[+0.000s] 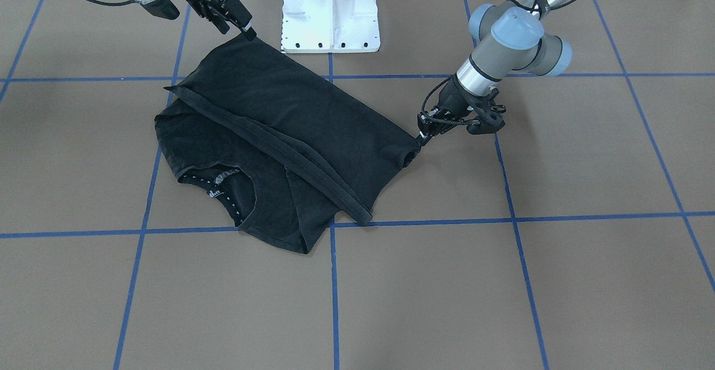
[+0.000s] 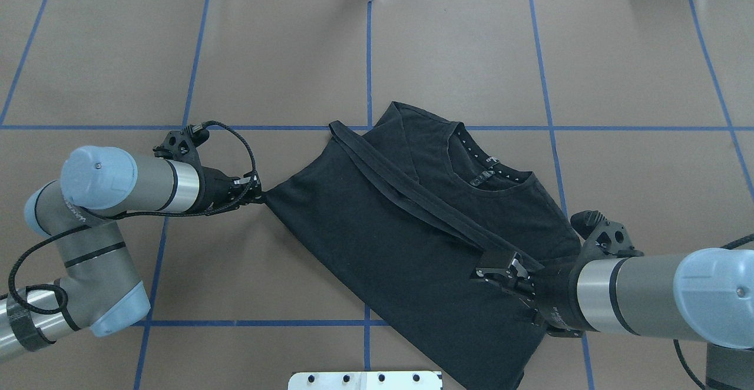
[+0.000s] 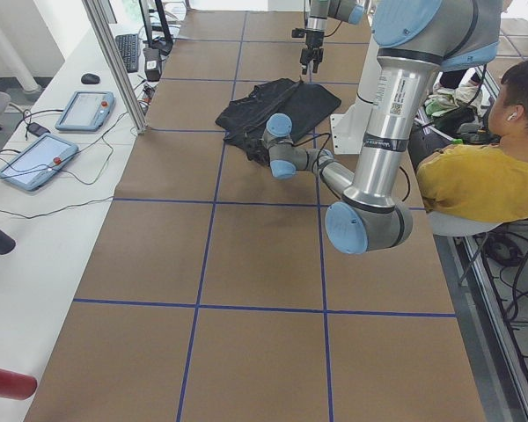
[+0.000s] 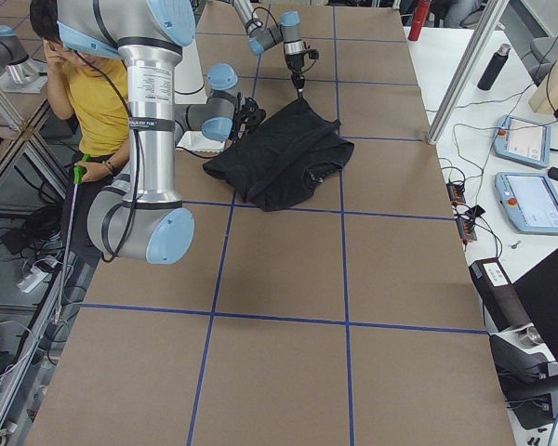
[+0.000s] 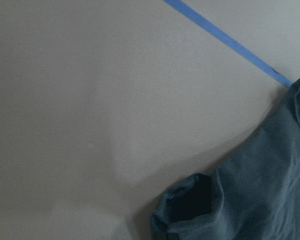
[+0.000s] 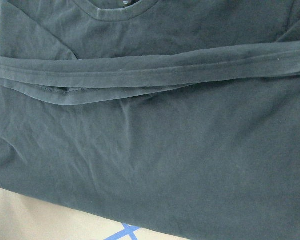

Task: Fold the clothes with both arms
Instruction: 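Grasp the shirt's other corner with the left gripper and pull it outward, then release the shirt with both grippers and swing the right arm over the shirt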

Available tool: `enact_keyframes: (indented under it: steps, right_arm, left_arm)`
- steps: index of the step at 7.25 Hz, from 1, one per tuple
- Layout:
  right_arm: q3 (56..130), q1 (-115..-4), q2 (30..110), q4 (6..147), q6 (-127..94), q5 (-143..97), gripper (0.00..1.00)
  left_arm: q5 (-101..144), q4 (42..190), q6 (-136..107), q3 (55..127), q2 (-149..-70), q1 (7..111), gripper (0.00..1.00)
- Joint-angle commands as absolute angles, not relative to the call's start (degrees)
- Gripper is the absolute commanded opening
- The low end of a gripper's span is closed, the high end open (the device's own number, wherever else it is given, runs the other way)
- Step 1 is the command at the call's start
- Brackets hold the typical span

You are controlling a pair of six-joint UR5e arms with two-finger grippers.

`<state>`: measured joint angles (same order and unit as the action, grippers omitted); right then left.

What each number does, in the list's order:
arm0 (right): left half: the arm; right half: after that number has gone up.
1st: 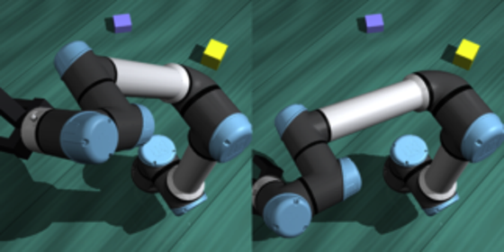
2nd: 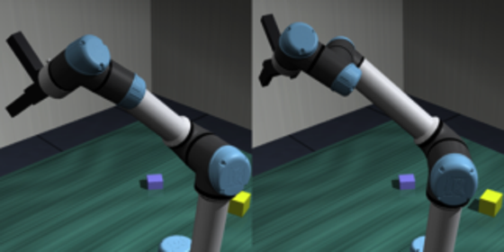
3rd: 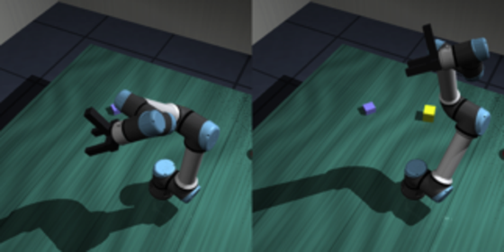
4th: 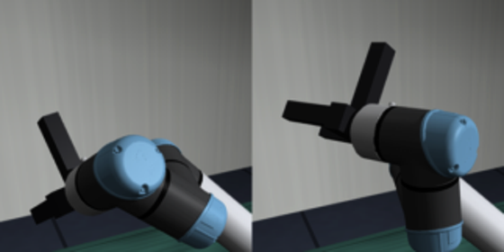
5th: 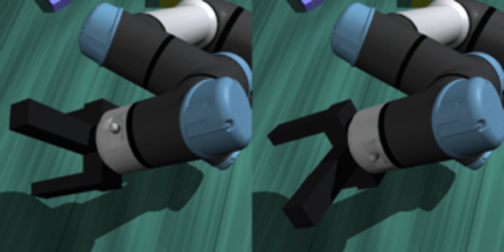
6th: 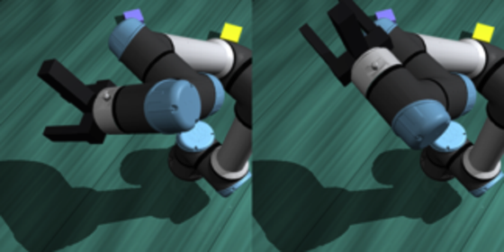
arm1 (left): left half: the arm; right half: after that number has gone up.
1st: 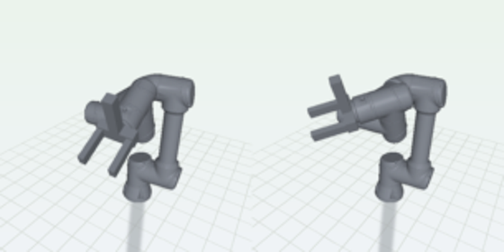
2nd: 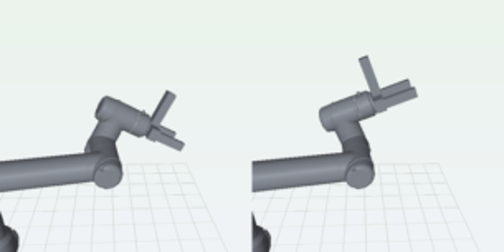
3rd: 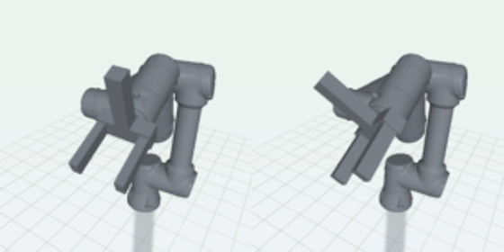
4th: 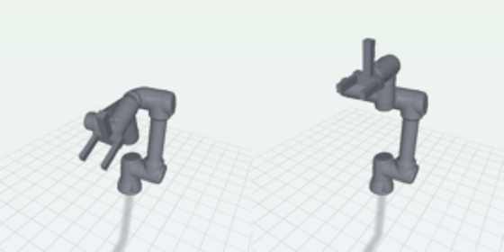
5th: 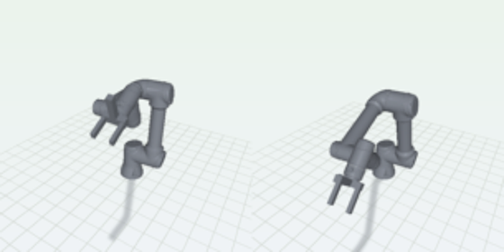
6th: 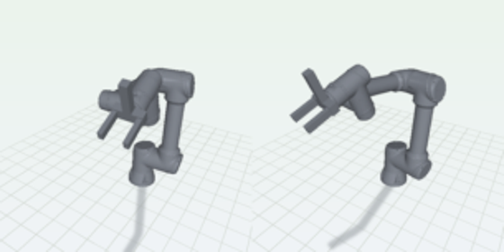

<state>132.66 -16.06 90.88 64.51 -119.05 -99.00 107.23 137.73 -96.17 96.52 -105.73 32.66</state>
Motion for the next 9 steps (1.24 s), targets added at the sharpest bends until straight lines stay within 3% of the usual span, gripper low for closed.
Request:
enact_keyframes:
  steps: [1, 3, 5, 8, 9]
  right_arm:
    - [132.8, -16.3, 90.8, 64.5, -118.9, -99.3, 1.00]
    - [133.1, -16.4, 90.7, 64.5, -118.9, -99.3, 1.00]
    - [132.9, -17.2, 90.8, 64.5, -118.9, -99.1, 1.00]
    - [132.6, -18.8, 90.8, 64.5, -118.9, -99.0, 1.00]
    - [132.6, -18.9, 90.7, 64.5, -119.0, -98.9, 1.00]
  left_arm:
    - [107.4, 137.7, -86.6, 94.3, -106.0, 38.7, 0.00]
    - [107.5, 138.1, -79.6, 85.9, -112.3, 45.7, 0.00]
    - [107.5, 140.2, -78.1, 64.6, -130.4, 50.1, 0.00]
    - [100.4, 155.4, -75.1, 30.7, -150.4, 51.8, 0.00]
    - [100.3, 156.5, -74.7, 29.3, -151.2, 51.5, 0.00]
